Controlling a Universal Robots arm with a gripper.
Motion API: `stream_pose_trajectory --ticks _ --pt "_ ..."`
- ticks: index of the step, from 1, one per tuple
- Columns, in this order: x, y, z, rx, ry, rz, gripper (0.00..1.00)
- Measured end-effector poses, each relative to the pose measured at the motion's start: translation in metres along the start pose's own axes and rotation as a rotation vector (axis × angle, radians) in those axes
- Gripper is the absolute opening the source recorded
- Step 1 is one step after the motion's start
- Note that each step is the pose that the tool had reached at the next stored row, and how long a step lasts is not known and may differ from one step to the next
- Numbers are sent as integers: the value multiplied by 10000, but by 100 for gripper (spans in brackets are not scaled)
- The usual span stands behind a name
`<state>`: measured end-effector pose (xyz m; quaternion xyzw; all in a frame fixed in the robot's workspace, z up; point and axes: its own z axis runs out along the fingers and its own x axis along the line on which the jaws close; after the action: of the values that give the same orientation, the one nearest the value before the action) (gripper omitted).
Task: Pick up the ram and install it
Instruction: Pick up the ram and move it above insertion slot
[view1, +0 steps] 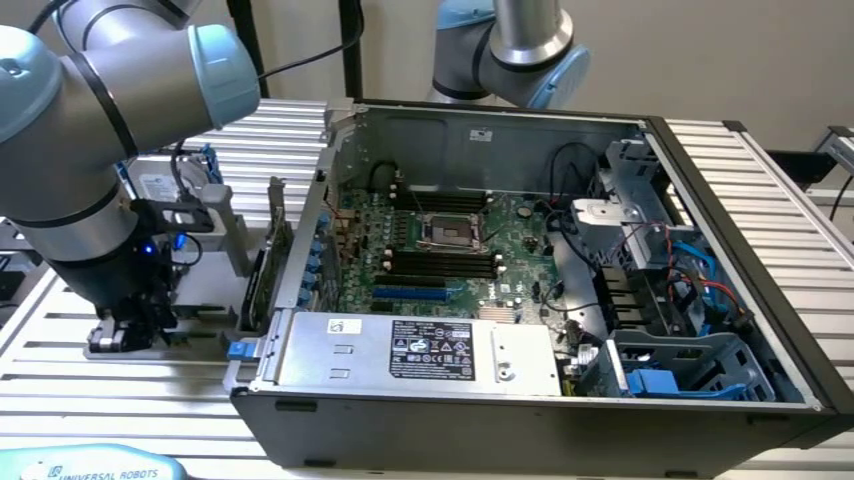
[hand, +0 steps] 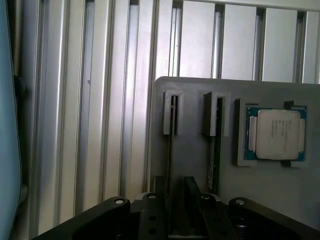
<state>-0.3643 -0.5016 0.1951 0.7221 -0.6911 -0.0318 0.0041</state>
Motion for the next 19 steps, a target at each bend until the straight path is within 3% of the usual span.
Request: stream_pose_trajectory --ticks 3,4,7,19 --pt "0 0 1 -1 33 1 29" --pt "0 0 1 -2 46 2 21" --pt "1 0 1 -4 78 4 13" --pt "0 0 1 -1 95 88 13"
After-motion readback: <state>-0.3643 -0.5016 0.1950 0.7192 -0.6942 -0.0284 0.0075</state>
